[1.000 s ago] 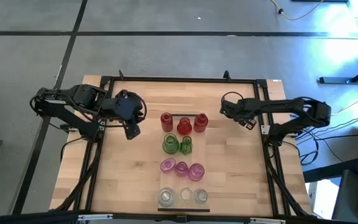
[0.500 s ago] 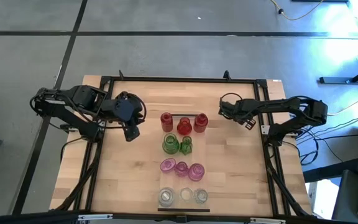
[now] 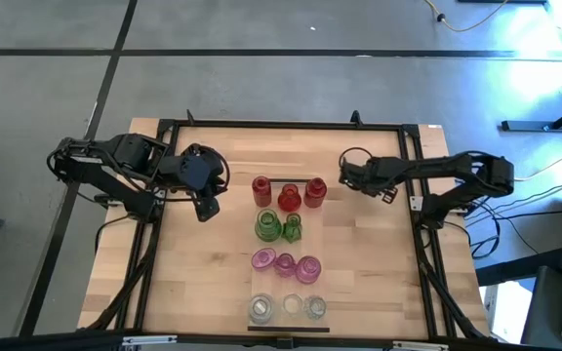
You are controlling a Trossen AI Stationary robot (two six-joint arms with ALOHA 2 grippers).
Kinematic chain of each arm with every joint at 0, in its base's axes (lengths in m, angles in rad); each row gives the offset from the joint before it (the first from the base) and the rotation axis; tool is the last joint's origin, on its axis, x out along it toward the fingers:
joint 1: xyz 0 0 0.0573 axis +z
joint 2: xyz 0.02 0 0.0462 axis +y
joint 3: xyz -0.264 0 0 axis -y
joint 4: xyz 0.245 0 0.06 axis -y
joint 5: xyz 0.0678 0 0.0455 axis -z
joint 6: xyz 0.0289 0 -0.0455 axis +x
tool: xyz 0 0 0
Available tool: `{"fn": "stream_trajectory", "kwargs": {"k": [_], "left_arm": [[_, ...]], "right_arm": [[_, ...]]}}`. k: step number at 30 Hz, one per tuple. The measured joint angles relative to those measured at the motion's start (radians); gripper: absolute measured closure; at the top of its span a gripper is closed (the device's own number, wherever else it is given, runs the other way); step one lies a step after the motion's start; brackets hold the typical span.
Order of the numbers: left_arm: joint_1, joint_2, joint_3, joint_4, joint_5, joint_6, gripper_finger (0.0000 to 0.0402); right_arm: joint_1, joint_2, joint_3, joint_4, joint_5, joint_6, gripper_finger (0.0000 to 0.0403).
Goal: Sort vases onto shelf
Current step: Put the green vase on the shelf aligned with the other green vases
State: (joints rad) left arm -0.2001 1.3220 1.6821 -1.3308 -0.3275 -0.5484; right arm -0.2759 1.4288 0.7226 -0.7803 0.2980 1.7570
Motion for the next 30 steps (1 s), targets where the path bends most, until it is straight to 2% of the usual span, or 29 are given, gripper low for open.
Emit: {"fn": "stream_trajectory", "kwargs": {"k": [7, 11, 15, 20, 26, 30], "left_arm": [[0.001, 0.0, 0.0, 0.0, -0.003, 0.001, 0.0319], [0.0, 0.0, 0.0, 0.0, -0.003, 0.001, 0.0319], [0.0, 0.0, 0.0, 0.0, -0.003, 0.003, 0.0319], [0.001, 0.0, 0.0, 0.018, -0.006, 0.022, 0.0319], [0.001, 0.0, 0.0, 0.063, -0.007, 0.035, 0.0319], [0.001, 0.0, 0.0, 0.085, -0.002, 0.034, 0.0319]], "right_arm": [[0.156, -0.064, 0.101, -0.059, 0.032, 0.013, 0.0346], [0.241, -0.176, 0.139, -0.108, 0.049, 0.015, 0.0344], [0.351, -0.293, 0.215, -0.248, 0.086, 0.01, 0.0344], [0.519, -0.37, 0.397, -0.414, 0.124, -0.139, 0.0345], [0.665, -0.343, 0.642, -0.6, 0.016, -0.346, 0.0346], [0.689, -0.301, 0.73, -0.744, -0.162, -0.4, 0.0346]]}}
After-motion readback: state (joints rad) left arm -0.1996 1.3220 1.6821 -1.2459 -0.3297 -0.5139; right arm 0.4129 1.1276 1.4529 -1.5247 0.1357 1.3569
